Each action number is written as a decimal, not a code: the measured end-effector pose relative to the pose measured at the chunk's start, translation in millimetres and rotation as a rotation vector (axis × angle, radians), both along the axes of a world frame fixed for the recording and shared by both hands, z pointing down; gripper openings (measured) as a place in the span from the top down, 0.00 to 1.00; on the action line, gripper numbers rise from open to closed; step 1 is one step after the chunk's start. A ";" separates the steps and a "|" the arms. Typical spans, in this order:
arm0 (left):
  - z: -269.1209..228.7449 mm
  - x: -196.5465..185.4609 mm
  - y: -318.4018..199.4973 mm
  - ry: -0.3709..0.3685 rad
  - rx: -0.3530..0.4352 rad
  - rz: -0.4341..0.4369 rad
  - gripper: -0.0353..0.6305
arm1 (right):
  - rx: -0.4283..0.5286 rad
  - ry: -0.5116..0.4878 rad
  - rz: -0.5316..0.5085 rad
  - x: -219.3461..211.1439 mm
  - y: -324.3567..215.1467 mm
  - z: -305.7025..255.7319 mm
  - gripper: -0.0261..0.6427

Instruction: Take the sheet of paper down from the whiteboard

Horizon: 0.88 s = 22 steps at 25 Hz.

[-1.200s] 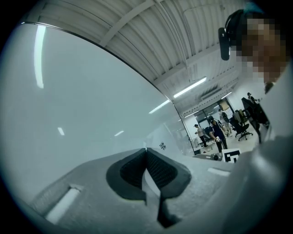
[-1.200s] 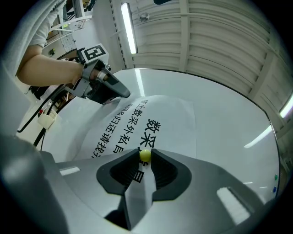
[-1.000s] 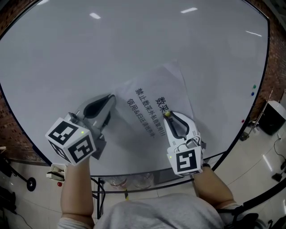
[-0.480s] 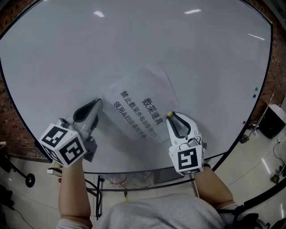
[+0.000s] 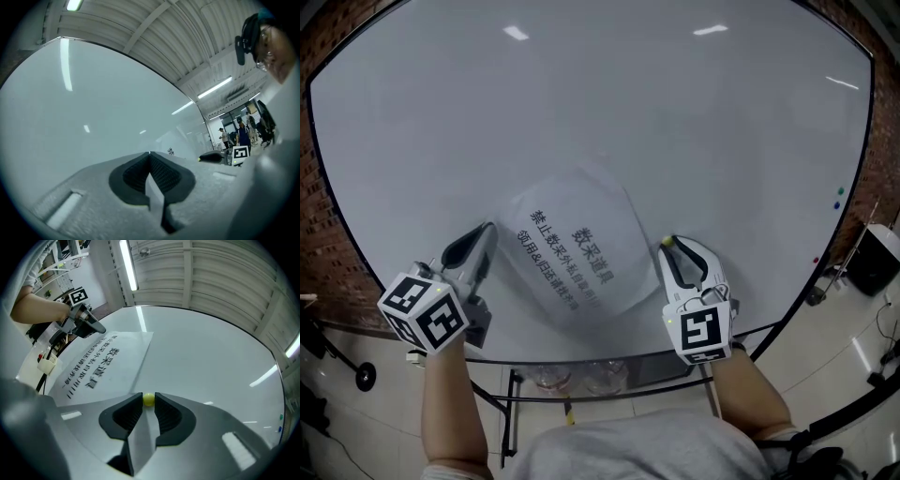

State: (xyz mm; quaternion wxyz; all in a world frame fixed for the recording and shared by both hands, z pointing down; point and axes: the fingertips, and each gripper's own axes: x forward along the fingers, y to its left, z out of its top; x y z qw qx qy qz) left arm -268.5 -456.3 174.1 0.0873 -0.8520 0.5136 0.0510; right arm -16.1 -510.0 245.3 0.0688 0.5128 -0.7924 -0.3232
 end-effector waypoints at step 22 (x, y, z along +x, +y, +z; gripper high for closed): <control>98.8 35.1 18.7 -0.030 -0.144 0.174 0.94 | -0.115 -0.037 0.066 3.2 22.8 28.5 0.86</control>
